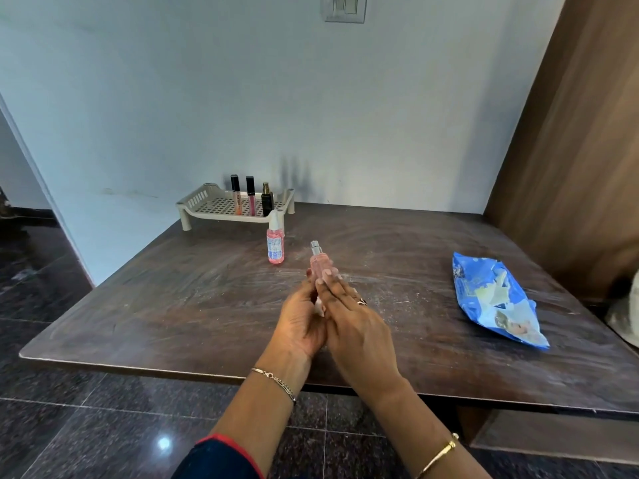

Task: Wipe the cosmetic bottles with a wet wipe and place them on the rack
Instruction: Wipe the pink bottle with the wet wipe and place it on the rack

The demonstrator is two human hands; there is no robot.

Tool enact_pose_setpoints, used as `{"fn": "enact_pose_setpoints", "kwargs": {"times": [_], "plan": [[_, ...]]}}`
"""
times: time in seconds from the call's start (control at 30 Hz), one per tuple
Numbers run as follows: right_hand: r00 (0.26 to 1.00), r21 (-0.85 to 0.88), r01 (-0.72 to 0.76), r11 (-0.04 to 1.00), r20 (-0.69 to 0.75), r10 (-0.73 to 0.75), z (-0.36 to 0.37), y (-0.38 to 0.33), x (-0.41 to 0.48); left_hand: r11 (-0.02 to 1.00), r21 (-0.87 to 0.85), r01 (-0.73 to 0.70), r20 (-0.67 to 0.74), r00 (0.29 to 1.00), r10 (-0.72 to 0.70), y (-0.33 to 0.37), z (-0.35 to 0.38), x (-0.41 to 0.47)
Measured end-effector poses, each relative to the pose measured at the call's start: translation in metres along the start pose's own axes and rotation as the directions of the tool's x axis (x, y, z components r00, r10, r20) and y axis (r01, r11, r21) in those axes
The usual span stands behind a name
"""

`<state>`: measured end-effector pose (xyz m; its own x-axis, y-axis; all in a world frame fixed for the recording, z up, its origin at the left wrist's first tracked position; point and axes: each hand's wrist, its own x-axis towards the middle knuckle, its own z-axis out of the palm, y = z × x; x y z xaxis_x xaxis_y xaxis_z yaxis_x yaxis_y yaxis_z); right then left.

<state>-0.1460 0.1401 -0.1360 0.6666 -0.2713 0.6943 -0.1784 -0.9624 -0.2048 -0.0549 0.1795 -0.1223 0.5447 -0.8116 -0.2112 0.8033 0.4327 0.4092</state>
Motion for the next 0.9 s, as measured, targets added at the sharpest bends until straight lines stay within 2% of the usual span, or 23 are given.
{"fn": "enact_pose_setpoints", "kwargs": {"times": [0.2,0.37,0.47,0.67,0.83,0.9], "plan": [[0.961,0.176,-0.231,0.957,0.195,0.196,-0.004,0.003,0.042,0.989,0.145,-0.003,0.035,0.999,-0.002,-0.012,-0.001,-0.003],[0.959,0.206,-0.225,0.952,0.218,0.18,-0.002,-0.003,0.032,0.995,0.097,0.03,-0.021,0.999,-0.029,-0.007,-0.001,0.001],[0.975,0.15,-0.164,0.975,0.172,0.138,0.003,-0.004,0.007,0.998,0.056,-0.006,-0.032,0.999,0.008,-0.006,-0.002,0.005],[0.997,0.144,-0.041,0.989,-0.061,0.05,0.002,0.003,-0.014,0.992,0.127,-0.005,0.007,1.0,0.005,-0.008,0.006,0.001],[0.994,0.082,-0.078,0.994,-0.064,0.083,0.001,-0.003,-0.001,0.996,0.088,0.032,0.067,0.997,-0.038,-0.007,0.012,-0.002],[0.989,0.087,-0.137,0.987,-0.035,0.141,-0.002,-0.008,0.01,0.996,0.073,0.045,0.102,0.993,-0.052,-0.009,0.016,-0.006]]}}
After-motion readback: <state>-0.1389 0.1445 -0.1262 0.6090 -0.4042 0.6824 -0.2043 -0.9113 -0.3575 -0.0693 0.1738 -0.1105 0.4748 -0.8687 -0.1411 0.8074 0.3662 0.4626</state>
